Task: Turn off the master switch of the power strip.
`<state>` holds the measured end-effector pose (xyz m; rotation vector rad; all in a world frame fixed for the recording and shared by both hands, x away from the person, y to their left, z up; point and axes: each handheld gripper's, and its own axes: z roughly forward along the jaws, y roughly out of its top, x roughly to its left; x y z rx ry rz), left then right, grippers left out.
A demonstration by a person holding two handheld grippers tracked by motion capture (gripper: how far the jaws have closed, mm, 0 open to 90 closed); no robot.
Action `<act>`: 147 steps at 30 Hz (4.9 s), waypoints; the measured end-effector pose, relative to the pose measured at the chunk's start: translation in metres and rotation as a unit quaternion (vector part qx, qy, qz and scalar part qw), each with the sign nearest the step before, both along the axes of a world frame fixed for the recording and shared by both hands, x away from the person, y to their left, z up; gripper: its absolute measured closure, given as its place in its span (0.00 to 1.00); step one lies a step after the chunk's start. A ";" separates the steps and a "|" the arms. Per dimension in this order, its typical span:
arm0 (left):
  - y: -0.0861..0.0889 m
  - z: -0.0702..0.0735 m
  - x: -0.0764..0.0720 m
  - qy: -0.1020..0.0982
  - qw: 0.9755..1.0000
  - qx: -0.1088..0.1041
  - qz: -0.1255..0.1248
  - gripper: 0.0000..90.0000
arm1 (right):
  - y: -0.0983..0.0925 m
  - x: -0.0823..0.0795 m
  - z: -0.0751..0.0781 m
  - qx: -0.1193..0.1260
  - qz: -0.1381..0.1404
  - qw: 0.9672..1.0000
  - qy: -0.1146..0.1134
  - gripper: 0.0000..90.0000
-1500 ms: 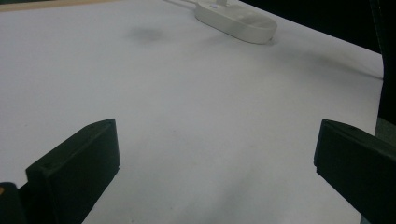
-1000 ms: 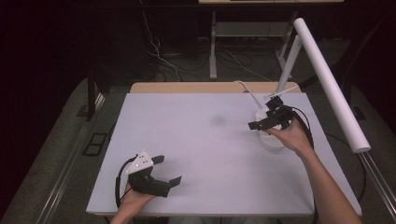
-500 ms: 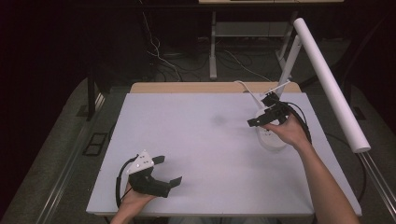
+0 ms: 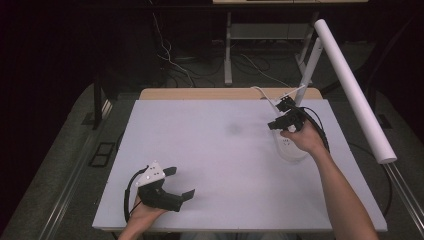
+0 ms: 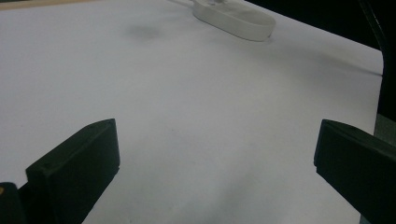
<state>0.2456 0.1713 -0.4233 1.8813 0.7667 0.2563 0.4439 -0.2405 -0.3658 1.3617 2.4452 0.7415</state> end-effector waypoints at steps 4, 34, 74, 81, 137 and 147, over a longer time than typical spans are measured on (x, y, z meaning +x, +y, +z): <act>0.000 0.000 0.000 0.000 1.000 0.000 0.000 0.00 | 0.004 0.003 -0.002 -0.018 -0.006 1.000 -0.003 0.82; 0.000 0.000 0.000 0.000 1.000 -0.001 -0.004 0.00 | 0.009 0.028 -0.018 -0.110 -0.043 0.993 0.008 0.99; -0.001 0.001 -0.001 -0.002 1.000 0.002 -0.007 0.00 | 0.028 0.030 -0.037 -0.190 -0.054 0.980 -0.007 1.00; 0.001 0.001 -0.001 -0.002 1.000 -0.001 -0.005 0.00 | 0.031 0.031 -0.038 -0.199 -0.055 0.978 -0.016 1.00; 0.001 0.001 -0.004 -0.002 1.000 0.002 -0.005 0.00 | 0.003 0.026 -0.040 -0.085 -0.093 0.992 -0.016 1.00; 0.002 0.001 -0.003 -0.002 1.000 0.001 -0.004 0.00 | 0.010 0.025 -0.036 -0.119 -0.086 0.989 -0.030 1.00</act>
